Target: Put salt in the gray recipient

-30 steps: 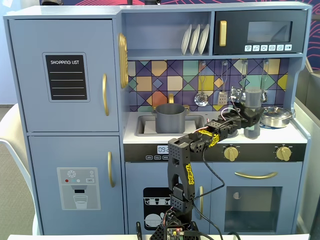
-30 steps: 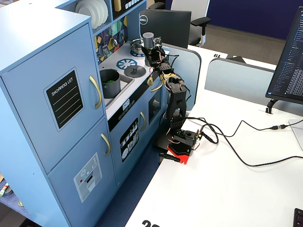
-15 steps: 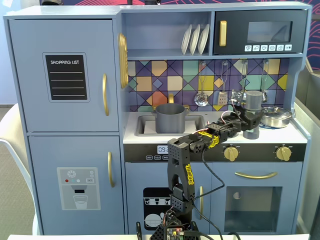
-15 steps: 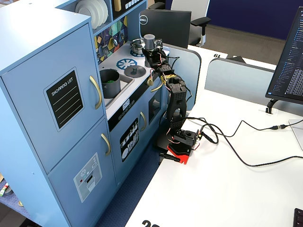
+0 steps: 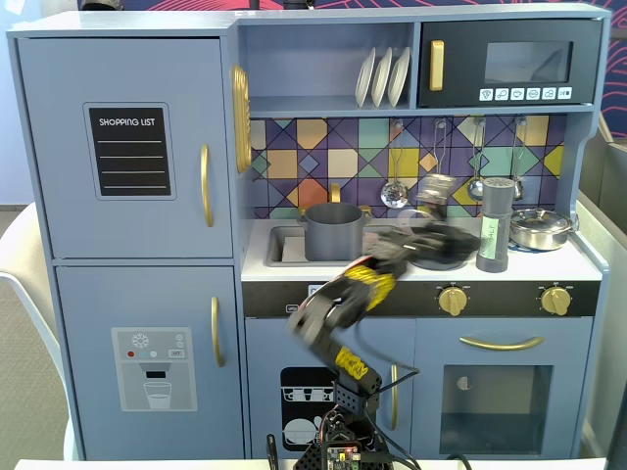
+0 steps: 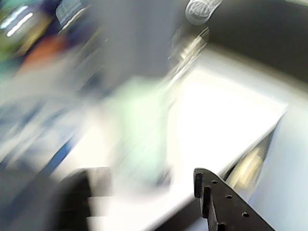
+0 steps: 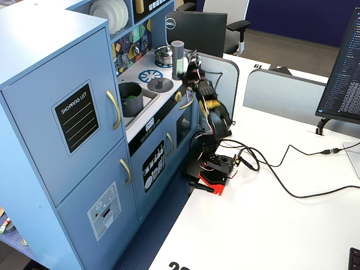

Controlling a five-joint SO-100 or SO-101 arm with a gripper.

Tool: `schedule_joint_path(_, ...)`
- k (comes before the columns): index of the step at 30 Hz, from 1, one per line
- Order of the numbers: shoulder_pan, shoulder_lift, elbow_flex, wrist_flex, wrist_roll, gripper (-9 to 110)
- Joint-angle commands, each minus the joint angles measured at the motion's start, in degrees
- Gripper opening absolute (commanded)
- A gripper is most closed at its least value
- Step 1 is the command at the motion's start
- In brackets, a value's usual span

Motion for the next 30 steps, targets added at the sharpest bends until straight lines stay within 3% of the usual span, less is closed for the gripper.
schedule_joint_path(1, -15.91, 22.50, 5.80, 31.55, 0.79, 0)
schedule_joint_path(5, -29.00, 33.13, 21.18, 38.32, 2.37, 0)
schedule_joint_path(15, -40.78, 38.85, 50.19, 38.58, -8.35, 2)
schedule_joint_path(21, -40.69, 41.75, 57.92, 36.56, -1.14, 5)
schedule_joint_path(30, -39.90, 41.84, 58.97, 35.95, -0.97, 7)
